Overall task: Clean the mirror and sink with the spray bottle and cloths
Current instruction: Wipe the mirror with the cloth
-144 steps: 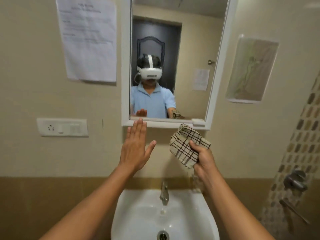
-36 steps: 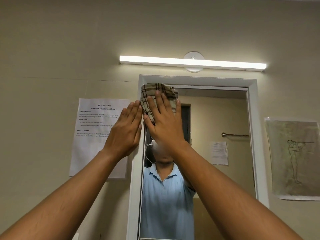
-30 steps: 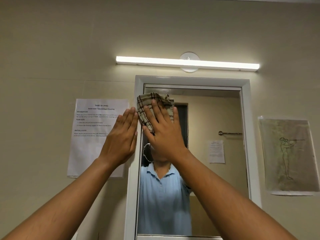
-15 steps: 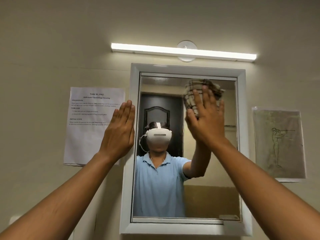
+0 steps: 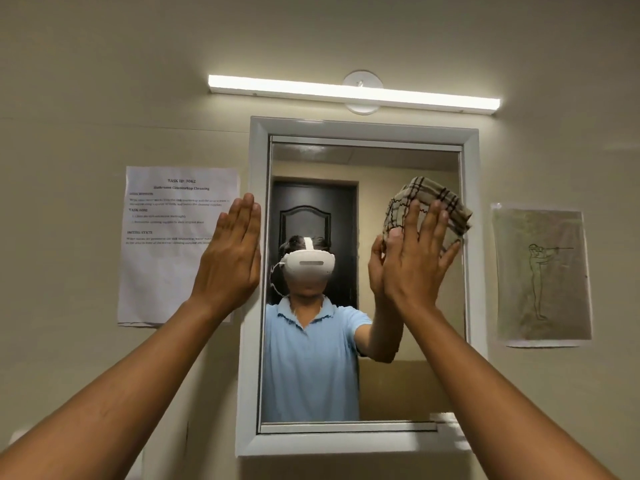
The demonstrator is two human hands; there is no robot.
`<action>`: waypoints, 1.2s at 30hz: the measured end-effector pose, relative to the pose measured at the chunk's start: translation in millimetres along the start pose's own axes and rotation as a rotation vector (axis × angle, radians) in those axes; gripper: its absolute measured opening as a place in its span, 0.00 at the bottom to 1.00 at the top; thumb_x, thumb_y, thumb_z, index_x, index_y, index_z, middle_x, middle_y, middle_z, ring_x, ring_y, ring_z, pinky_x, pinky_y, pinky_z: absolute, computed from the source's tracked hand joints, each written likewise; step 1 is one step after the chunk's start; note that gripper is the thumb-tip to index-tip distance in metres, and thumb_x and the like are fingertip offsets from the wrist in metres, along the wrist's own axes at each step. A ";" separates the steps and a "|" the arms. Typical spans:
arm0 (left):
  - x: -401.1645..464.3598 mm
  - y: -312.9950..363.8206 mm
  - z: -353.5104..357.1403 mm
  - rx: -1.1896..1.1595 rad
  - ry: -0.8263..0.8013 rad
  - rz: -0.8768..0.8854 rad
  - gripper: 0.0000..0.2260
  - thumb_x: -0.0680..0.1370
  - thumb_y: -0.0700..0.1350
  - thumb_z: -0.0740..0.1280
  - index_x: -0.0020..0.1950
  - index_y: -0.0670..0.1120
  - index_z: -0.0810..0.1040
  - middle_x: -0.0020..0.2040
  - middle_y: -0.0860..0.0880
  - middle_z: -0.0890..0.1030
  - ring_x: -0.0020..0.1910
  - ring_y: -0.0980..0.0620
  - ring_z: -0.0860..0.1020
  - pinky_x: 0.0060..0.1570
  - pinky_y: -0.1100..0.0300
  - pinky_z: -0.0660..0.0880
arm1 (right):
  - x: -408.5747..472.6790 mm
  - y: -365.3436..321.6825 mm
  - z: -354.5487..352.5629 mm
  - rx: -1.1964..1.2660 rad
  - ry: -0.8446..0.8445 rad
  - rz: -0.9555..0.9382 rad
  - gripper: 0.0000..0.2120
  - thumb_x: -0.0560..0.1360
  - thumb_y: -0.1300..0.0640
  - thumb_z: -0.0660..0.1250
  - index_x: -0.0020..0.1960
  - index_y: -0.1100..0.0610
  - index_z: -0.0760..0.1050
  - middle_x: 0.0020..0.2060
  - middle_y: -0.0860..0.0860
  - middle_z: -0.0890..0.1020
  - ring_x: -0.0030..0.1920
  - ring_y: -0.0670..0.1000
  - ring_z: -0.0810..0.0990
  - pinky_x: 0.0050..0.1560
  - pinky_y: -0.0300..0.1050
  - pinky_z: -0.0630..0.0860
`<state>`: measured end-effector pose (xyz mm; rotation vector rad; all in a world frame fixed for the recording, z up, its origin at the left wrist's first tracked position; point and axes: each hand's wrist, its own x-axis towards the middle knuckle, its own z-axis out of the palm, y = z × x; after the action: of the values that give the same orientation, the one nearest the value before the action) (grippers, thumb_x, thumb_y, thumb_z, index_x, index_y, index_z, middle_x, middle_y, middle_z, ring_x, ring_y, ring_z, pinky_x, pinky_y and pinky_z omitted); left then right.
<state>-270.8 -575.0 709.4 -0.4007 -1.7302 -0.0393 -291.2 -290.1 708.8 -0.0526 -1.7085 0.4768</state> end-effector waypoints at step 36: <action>-51.2 18.0 10.7 0.034 -0.043 -0.021 0.29 0.78 0.42 0.50 0.79 0.41 0.48 0.80 0.42 0.48 0.80 0.45 0.47 0.77 0.44 0.51 | -16.5 15.9 -5.9 -0.126 -0.147 -0.563 0.33 0.80 0.42 0.53 0.81 0.49 0.47 0.81 0.53 0.45 0.80 0.53 0.42 0.77 0.64 0.44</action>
<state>-268.5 -568.0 654.5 -0.3610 -1.7749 -0.0163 -285.9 -278.8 688.7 0.3720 -1.8006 -0.0476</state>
